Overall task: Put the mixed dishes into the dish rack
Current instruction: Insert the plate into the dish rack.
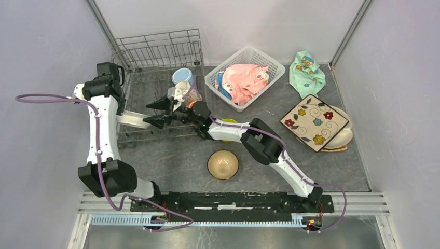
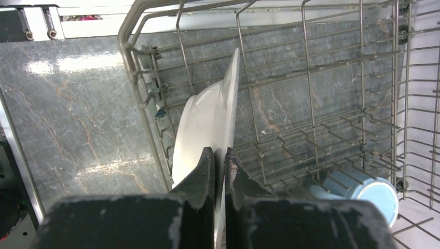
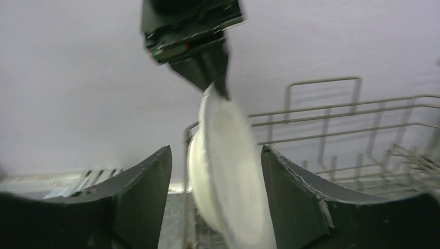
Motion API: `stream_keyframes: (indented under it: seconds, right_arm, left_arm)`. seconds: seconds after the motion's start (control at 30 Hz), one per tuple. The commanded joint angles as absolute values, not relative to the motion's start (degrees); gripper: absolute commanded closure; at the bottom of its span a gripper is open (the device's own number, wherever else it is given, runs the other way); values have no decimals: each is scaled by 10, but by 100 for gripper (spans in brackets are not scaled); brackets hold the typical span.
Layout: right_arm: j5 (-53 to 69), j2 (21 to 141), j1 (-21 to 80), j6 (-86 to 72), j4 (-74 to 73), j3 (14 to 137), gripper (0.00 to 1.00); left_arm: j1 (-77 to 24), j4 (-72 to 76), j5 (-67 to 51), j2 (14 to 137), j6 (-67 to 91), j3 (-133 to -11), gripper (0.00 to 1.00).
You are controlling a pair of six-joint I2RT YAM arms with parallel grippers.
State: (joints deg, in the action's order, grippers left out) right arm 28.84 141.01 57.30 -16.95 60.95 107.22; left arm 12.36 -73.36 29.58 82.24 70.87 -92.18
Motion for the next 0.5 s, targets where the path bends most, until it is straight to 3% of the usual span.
stream_keyframes:
  seconds: [0.0, 0.03, 0.1, 0.47]
  right_arm:
    - [280, 1346, 528, -172, 683, 985, 27]
    - [290, 1336, 521, -170, 698, 973, 21]
    - [311, 1323, 508, -180, 700, 965, 2]
    - [323, 1226, 486, -167, 692, 885, 2]
  left_arm:
    - [142, -711, 250, 849, 797, -935, 98]
    - [146, -710, 249, 854, 805, -936, 98]
    - [156, -709, 242, 860, 819, -938, 98]
    - [166, -741, 206, 889, 875, -1006, 98]
